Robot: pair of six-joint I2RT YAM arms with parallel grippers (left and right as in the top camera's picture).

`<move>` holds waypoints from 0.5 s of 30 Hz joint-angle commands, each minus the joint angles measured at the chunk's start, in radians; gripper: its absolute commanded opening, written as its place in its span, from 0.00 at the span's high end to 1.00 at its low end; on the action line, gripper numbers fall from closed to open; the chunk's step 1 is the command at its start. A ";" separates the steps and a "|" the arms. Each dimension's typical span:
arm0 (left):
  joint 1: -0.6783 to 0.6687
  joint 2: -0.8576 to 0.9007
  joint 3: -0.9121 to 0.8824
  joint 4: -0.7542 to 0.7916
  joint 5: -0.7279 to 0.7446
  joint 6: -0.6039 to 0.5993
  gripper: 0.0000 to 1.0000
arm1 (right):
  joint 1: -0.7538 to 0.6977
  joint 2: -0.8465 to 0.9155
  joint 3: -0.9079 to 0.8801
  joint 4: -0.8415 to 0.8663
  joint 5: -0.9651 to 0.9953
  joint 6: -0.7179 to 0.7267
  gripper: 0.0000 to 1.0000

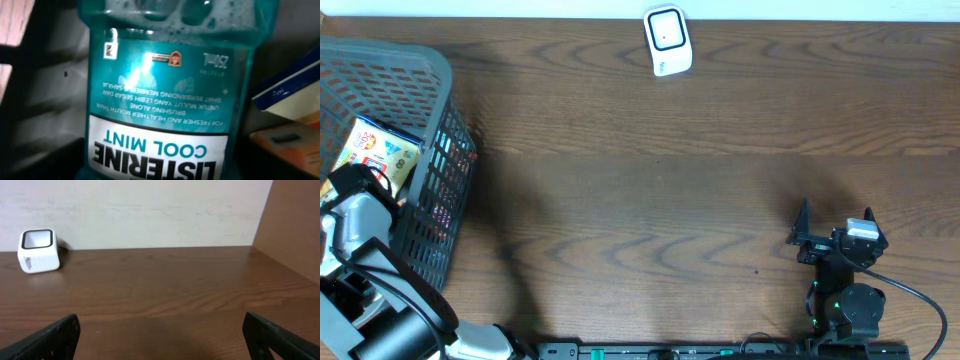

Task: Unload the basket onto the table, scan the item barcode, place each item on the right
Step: 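Grasp the teal Listerine bottle in the basket with the left gripper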

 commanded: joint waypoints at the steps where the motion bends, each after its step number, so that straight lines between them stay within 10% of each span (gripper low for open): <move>1: 0.008 0.065 -0.062 -0.024 0.012 0.014 0.21 | 0.005 -0.005 -0.001 -0.002 0.009 -0.016 0.01; 15: 0.008 -0.007 0.114 -0.106 0.024 0.128 0.31 | 0.005 -0.005 -0.001 -0.002 0.009 -0.016 0.01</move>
